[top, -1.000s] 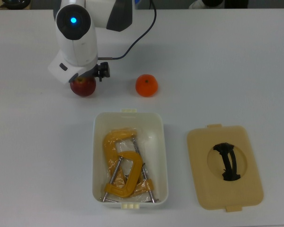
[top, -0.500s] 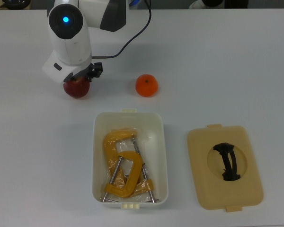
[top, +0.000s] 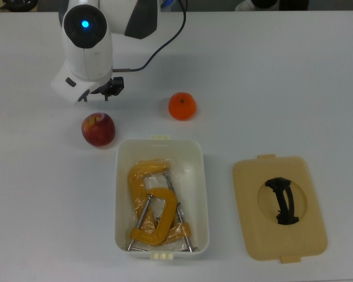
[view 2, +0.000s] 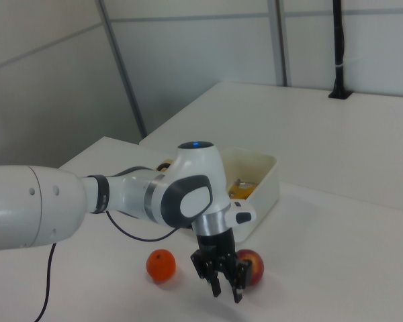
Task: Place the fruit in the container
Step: 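Lower the open gripper around the red apple, then close the gripper on the red apple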
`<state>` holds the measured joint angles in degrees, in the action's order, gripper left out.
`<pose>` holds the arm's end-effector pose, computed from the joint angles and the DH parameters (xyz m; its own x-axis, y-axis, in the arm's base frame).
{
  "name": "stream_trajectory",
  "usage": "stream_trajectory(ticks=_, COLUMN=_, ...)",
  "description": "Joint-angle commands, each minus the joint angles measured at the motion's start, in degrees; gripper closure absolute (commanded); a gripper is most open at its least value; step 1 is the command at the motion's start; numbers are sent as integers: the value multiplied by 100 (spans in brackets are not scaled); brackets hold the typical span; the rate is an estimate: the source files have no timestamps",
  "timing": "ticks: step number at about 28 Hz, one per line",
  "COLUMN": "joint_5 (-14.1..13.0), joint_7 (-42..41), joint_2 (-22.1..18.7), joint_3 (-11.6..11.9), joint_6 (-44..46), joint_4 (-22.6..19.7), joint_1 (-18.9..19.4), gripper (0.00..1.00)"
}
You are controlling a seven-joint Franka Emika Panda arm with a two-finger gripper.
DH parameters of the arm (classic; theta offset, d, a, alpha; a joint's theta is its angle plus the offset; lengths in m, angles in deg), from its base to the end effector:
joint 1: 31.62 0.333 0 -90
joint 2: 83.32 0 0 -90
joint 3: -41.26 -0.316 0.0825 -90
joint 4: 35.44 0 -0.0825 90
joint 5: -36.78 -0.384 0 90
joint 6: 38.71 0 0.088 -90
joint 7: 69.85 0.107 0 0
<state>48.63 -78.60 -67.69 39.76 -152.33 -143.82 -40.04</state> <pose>0.5911 -0.0854 0.3486 0.9711 0.1146 -0.2094 0.1444 -0.9805 0.1330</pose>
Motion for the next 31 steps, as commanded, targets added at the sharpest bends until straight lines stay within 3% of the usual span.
stream_trajectory(ticks=1, joint_5=-7, joint_7=-188, joint_2=-148, joint_3=1, joint_6=323, joint_4=352, joint_1=-107, gripper=0)
stream_trajectory(ticks=7, joint_5=-25, joint_7=-127, joint_2=124, joint_3=1, joint_6=-71, joint_4=766, joint_1=-151, gripper=0)
stream_trajectory(ticks=13, joint_5=-139, joint_7=163, joint_2=466, joint_3=-26, joint_6=-1082, joint_4=740, joint_1=-116, gripper=0)
stream_trajectory(ticks=19, joint_5=-174, joint_7=190, joint_2=818, joint_3=-236, joint_6=-1671, joint_4=731, joint_1=-116, gripper=0)
stream_trajectory(ticks=21, joint_5=-244, joint_7=190, joint_2=819, joint_3=-245, joint_6=-1698, joint_4=731, joint_1=-134, gripper=0)
stream_trajectory(ticks=24, joint_5=-560, joint_7=120, joint_2=801, joint_3=-254, joint_6=-1689, joint_4=748, joint_1=-134, gripper=0)
stream_trajectory(ticks=31, joint_5=-631, joint_7=137, joint_2=792, joint_3=-263, joint_6=-1689, joint_4=783, joint_1=-125, gripper=0)
